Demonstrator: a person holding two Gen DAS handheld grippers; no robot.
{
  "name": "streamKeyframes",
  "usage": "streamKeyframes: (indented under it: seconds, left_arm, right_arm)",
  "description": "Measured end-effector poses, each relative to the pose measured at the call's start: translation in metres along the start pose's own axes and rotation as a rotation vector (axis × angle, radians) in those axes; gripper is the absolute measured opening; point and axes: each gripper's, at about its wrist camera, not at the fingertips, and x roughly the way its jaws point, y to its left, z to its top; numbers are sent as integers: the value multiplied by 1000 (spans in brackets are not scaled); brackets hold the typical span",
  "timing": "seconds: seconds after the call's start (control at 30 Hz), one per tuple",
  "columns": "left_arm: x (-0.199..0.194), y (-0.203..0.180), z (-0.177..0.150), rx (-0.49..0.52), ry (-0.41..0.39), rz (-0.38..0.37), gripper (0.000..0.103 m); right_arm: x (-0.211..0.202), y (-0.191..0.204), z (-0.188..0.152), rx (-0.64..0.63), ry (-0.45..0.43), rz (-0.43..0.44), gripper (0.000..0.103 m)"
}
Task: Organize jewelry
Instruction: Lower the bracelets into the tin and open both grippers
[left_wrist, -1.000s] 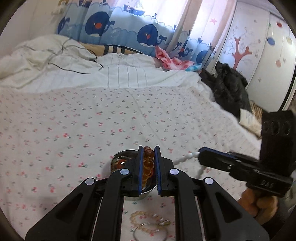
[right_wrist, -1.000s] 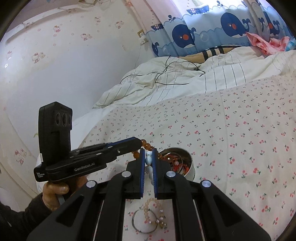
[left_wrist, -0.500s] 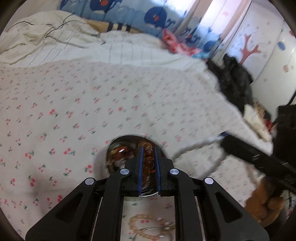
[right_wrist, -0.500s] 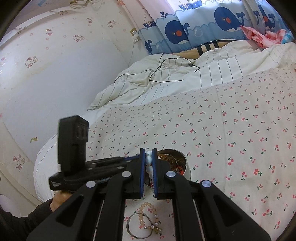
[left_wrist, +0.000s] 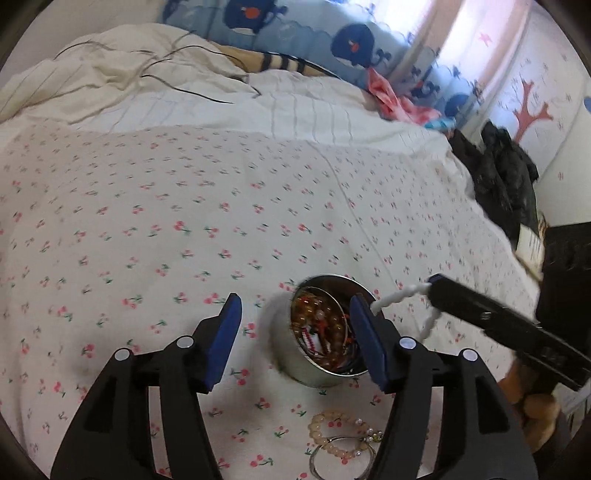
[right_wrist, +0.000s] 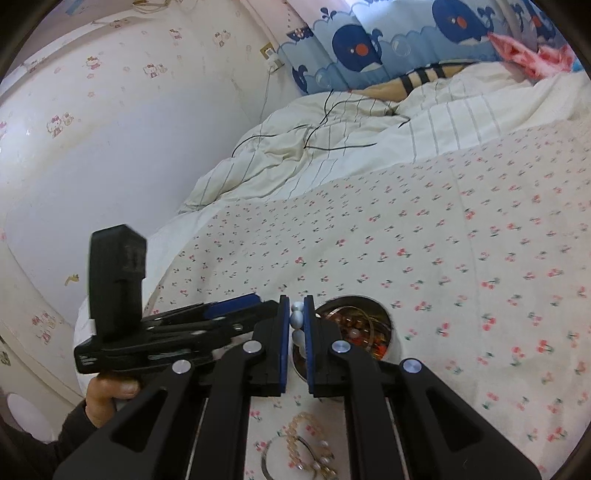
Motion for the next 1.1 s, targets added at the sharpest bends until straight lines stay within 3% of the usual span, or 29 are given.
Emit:
streamKeyframes:
  seconds: [0.13, 0.2, 0.3, 0.37, 0.4, 0.43, 0.47, 0.53, 0.6, 0.87, 1.1]
  left_arm:
    - [-5, 10, 3, -34, -9, 3, 61]
    - [-5, 12, 4, -42, -10, 1, 62]
    - [-2, 10, 3, -36, -2, 5, 63]
    - [0, 7, 2, -23, 6, 13, 64]
    - [1, 5, 0, -14, 9, 21, 64]
    - [2, 3, -1, -2, 12, 32, 65]
    - [2, 2, -2, 6, 13, 40, 66]
    - [2, -1, -3, 18, 10, 59, 71]
    - [2, -3, -5, 30, 1, 91, 76]
    - [0, -18, -13, 135, -21, 207, 82]
    - [-6, -30, -17, 212, -53, 273, 86]
  right_arm:
    - [22, -19, -1, 112, 47, 67, 8]
    - [31, -25, -3, 115, 76, 12, 8]
    - [43, -24, -11, 24, 128, -176, 9]
    - [48, -20, -14, -21, 145, -240, 9]
    - [48, -19, -15, -37, 145, -254, 17]
    - [48, -14, -17, -74, 136, -282, 37]
    - [47, -8, -18, -117, 119, -312, 43]
    - [46, 2, -18, -175, 98, -337, 44]
    - [45, 8, -20, -211, 80, -347, 44]
    - [71, 4, -32, -227, 187, -353, 44]
    - [71, 7, -35, -235, 189, -343, 52]
